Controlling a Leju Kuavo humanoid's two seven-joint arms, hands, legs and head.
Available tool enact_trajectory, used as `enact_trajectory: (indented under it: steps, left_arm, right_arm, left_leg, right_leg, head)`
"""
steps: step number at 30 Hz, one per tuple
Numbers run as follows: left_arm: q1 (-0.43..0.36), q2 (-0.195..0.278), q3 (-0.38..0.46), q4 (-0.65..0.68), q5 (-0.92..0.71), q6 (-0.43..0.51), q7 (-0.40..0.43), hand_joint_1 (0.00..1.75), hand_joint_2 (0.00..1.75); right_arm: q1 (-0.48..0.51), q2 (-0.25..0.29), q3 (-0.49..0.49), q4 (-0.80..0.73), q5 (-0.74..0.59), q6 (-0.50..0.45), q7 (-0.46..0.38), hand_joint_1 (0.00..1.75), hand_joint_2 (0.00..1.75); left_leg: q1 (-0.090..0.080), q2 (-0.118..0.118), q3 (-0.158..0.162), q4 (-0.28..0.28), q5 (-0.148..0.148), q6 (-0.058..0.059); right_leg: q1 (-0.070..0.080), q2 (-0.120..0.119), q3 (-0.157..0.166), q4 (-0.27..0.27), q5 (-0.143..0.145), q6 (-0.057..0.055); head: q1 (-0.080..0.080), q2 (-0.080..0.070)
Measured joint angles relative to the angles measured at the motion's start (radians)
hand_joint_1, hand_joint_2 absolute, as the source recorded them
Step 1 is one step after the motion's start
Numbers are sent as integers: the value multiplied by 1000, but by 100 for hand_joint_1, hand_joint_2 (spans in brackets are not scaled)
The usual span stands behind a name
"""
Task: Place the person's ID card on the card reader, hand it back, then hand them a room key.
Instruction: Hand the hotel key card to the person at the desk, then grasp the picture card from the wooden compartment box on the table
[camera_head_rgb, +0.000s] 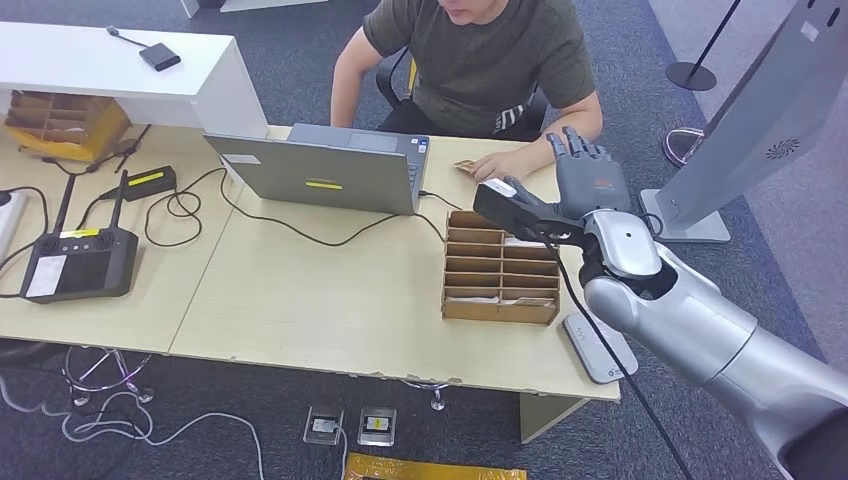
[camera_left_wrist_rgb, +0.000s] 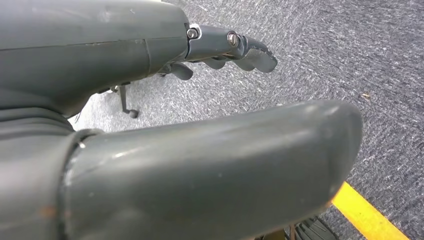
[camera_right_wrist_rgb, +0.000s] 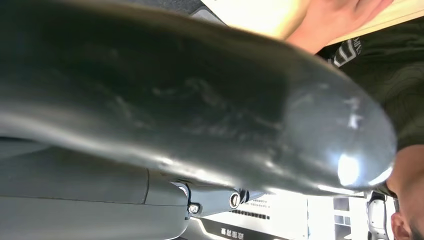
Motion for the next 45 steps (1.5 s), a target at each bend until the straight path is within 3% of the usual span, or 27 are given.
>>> enact_trajectory:
  steps: [6,10,14,26,37,45]
  left_arm:
    - [2,2,0,0,-28,-42,1,0,0]
    - [4,5,0,0,-29,-47,2,0,0]
    - [4,7,0,0,-31,-47,2,0,0]
    - [4,19,-4,0,-66,-53,2,0,0]
    - [4,21,-5,0,-70,-56,2,0,0]
    - [4,25,-8,0,-90,-71,8,0,0]
  right_arm:
    - [107,-63,-51,-106,181,176,26,0,0]
    - [168,-108,-107,-201,210,214,26,0,0]
    - [202,-133,-150,-260,223,229,24,0,175]
    - [361,-230,-298,-475,281,287,26,0,175]
    - [399,-268,-350,-557,284,291,26,0,175]
    - [515,-311,-435,-654,354,351,26,0,175]
  left_leg:
    - [0,-1,1,0,0,0]
    - [0,4,1,0,-1,0]
    - [0,4,2,0,-1,0]
    - [0,5,2,0,-1,-1]
    - [0,4,2,0,-1,-1]
    - [0,4,2,0,-1,-1]
  right_leg:
    - [1,-2,2,-1,0,0]
    - [0,2,0,-1,0,0]
    - [0,3,0,-1,0,0]
    - [1,3,1,-1,0,0]
    - [1,3,1,-1,0,0]
    - [1,3,0,-1,0,0]
  head:
    - [0,0]
    - [0,0]
    - [0,0]
    - [0,0]
    - [0,0]
    - [0,0]
